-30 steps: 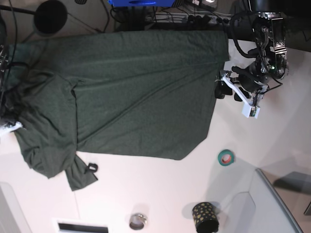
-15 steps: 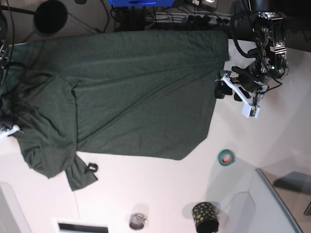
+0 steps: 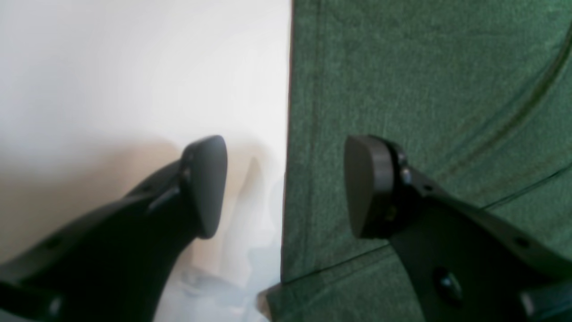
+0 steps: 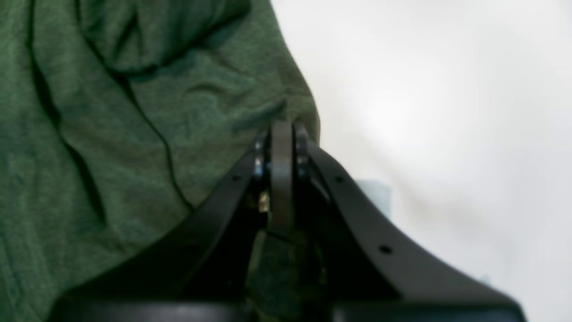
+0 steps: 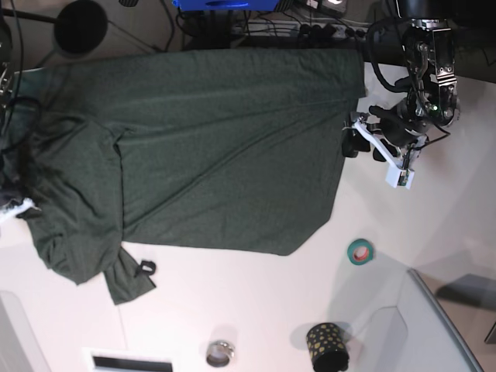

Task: Layout the t-shirt on the table in an organized manner, then fold the t-shirt properly
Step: 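Hold the corner with the left gripper while the right gripper grasps bunched fabric, then pull the bunched fabric with the right gripper along the shirt side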

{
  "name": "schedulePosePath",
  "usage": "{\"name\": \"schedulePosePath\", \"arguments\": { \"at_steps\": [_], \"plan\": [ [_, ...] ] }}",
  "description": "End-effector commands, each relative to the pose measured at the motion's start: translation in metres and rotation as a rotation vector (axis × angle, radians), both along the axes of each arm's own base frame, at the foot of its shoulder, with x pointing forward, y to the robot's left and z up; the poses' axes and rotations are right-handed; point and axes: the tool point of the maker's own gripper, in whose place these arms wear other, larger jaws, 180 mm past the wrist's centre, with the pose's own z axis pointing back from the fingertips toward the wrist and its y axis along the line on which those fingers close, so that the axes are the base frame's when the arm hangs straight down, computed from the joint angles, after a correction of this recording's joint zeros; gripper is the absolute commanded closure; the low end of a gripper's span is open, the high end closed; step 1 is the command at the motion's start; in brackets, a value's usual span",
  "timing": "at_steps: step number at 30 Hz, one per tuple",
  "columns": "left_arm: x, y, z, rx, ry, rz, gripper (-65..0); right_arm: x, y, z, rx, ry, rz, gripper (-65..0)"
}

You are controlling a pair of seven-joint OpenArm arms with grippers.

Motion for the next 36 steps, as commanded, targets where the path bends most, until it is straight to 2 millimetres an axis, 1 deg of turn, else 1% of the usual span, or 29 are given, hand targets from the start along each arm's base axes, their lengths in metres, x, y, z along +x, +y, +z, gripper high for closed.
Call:
{"name": "schedulePosePath", "arguments": {
  "at_steps": [1,3,4,7,10,13,14,16,17,20,24,32,33,34,35,36],
  "plan": [
    [0.01,0.003,0.012,0.003,-0.048,-0.001,-39.7,0.015,-0.014,0.026,-0.036,-0.078,0.001,0.0],
    [0.011,0.003,0.012,0.004,-0.048,-0.001,-39.7,0.01,-0.015,0.032,-0.076,-0.099,0.03,0.0],
    [0.012,0.003,0.013,0.004,-0.049,-0.001,-39.7,0.009,-0.014,0.038,-0.097,-0.111,0.045,0.0],
    [0.012,0.003,0.013,0.004,-0.049,-0.001,-39.7,0.003,-0.013,0.047,-0.098,-0.098,0.041,0.0],
    [0.013,0.003,0.014,0.004,-0.052,-0.001,-39.7,-0.007,-0.016,0.067,-0.122,-0.131,0.031,0.0],
    [0.013,0.003,0.013,0.003,-0.051,0.0,-39.7,-0.01,0.001,0.079,-0.144,-0.126,0.083,0.0],
    [0.013,0.003,0.013,0.003,-0.05,0.0,-39.7,-0.014,0.002,0.082,-0.158,-0.104,0.095,0.0],
    [0.014,0.003,0.013,0.003,-0.051,0.0,-39.7,-0.02,0.009,0.082,-0.166,-0.07,0.114,0.0],
    [0.014,0.003,0.013,0.003,-0.051,0.0,-39.7,-0.023,0.017,0.081,-0.161,-0.06,0.123,0.0],
    [0.014,0.003,0.013,0.003,-0.05,0.001,-39.7,-0.036,0.024,0.085,-0.166,-0.04,0.121,0.0],
    [0.014,0.003,0.013,0.003,-0.05,0.001,-39.7,-0.052,0.035,0.079,-0.161,0.021,0.136,0.0],
    [0.014,0.003,0.013,0.002,-0.051,0.001,-39.7,-0.09,0.062,0.041,-0.08,0.208,0.145,-0.3],
    [0.014,0.003,0.013,0.002,-0.051,0.001,-39.7,-0.092,0.064,0.038,-0.073,0.224,0.145,-2.3],
    [0.014,0.003,0.013,0.002,-0.051,0.001,-39.7,-0.095,0.064,0.037,-0.071,0.247,0.146,-6.5],
    [0.014,0.003,0.013,0.002,-0.051,0.001,-39.7,-0.096,0.064,0.037,-0.068,0.267,0.146,-13.8],
    [0.014,0.003,0.013,0.002,-0.051,0.001,-39.7,-0.094,0.064,0.043,-0.077,0.269,0.149,-22.2]
  ]
}}
